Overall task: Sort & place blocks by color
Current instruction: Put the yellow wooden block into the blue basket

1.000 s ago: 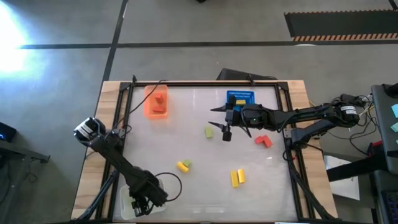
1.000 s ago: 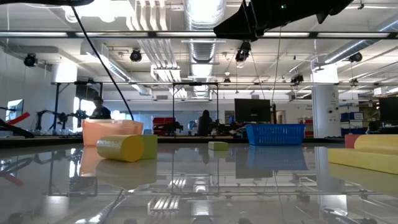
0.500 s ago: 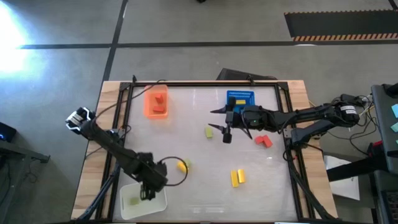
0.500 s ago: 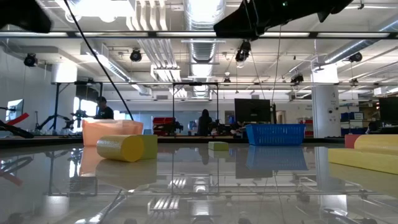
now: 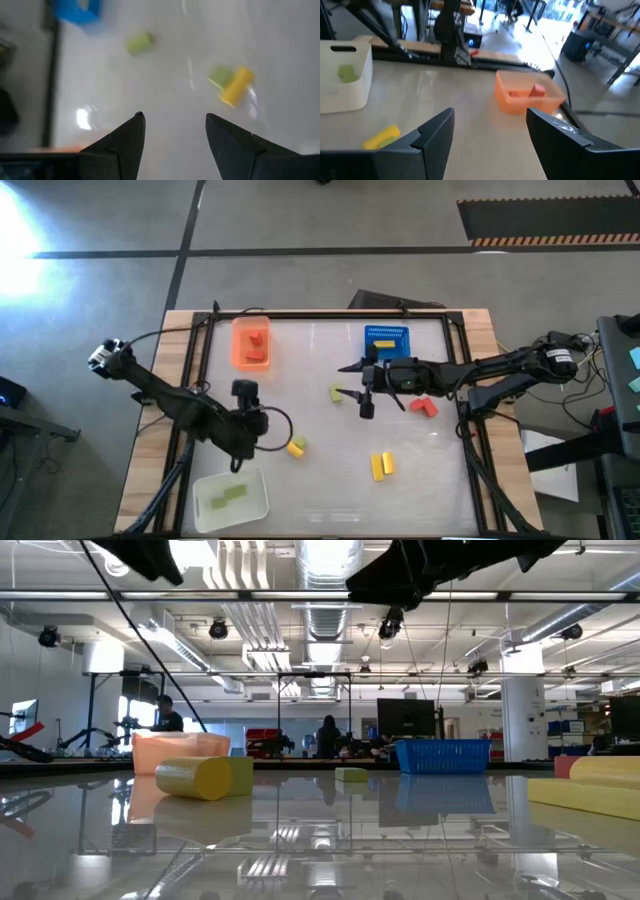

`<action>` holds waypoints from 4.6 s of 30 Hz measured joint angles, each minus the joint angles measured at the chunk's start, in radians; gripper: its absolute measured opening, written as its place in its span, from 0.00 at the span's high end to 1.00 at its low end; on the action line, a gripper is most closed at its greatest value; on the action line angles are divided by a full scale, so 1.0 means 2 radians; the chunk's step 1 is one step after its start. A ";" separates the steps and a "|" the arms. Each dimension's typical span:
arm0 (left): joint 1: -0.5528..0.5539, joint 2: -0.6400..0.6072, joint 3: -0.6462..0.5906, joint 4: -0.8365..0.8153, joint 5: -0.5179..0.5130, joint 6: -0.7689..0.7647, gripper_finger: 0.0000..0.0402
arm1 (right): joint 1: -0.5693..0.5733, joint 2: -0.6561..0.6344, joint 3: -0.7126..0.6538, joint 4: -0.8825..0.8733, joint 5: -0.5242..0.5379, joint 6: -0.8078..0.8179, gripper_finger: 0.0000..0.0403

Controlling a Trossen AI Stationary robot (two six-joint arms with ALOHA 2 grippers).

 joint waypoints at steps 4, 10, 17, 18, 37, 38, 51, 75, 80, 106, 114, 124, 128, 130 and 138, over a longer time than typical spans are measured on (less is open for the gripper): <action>0.005 -0.037 -0.032 0.069 -0.051 0.058 0.52 | 0.000 0.000 0.000 -0.017 0.012 0.018 0.41; 0.008 -0.081 -0.089 0.151 -0.108 0.119 0.52 | -0.001 0.000 0.000 -0.024 0.014 0.041 0.41; 0.012 -0.116 -0.144 0.193 -0.191 0.141 0.52 | 0.001 0.002 0.023 -0.098 0.024 0.093 0.41; 0.013 -0.120 -0.148 0.195 -0.201 0.142 0.52 | 0.004 0.005 0.031 -0.119 0.026 0.103 0.41; 0.015 -0.133 -0.166 0.191 -0.288 0.174 0.52 | 0.072 0.161 0.275 -0.628 -0.014 0.524 0.41; 0.015 -0.133 -0.166 0.191 -0.288 0.178 0.52 | 0.077 0.170 0.284 -0.648 -0.022 0.550 0.41; 0.014 -0.135 -0.170 0.187 -0.289 0.181 0.52 | 0.165 0.241 0.304 -0.702 -0.148 0.791 0.43; 0.014 -0.135 -0.174 0.186 -0.288 0.180 0.52 | 0.216 0.318 0.286 -0.699 -0.158 0.879 0.43; 0.014 -0.135 -0.174 0.186 -0.288 0.180 0.52 | 0.216 0.319 0.274 -0.696 -0.140 0.875 0.44; 0.014 -0.135 -0.175 0.186 -0.287 0.178 0.52 | 0.204 0.311 0.258 -0.721 -0.131 0.822 0.72; 0.014 -0.135 -0.175 0.187 -0.286 0.178 0.52 | 0.154 0.269 0.298 -0.813 -0.070 0.740 0.72; 0.014 -0.135 -0.177 0.187 -0.285 0.179 0.52 | 0.041 0.247 0.359 -0.838 0.044 0.526 0.72; 0.014 -0.135 -0.178 0.187 -0.285 0.179 0.52 | -0.013 0.247 0.366 -0.837 0.063 0.411 0.72; 0.014 -0.135 -0.178 0.187 -0.285 0.179 0.52 | -0.039 0.247 0.366 -0.837 0.065 0.347 0.72; 0.014 -0.135 -0.178 0.187 -0.285 0.180 0.52 | -0.137 0.247 0.366 -0.808 0.066 0.161 0.72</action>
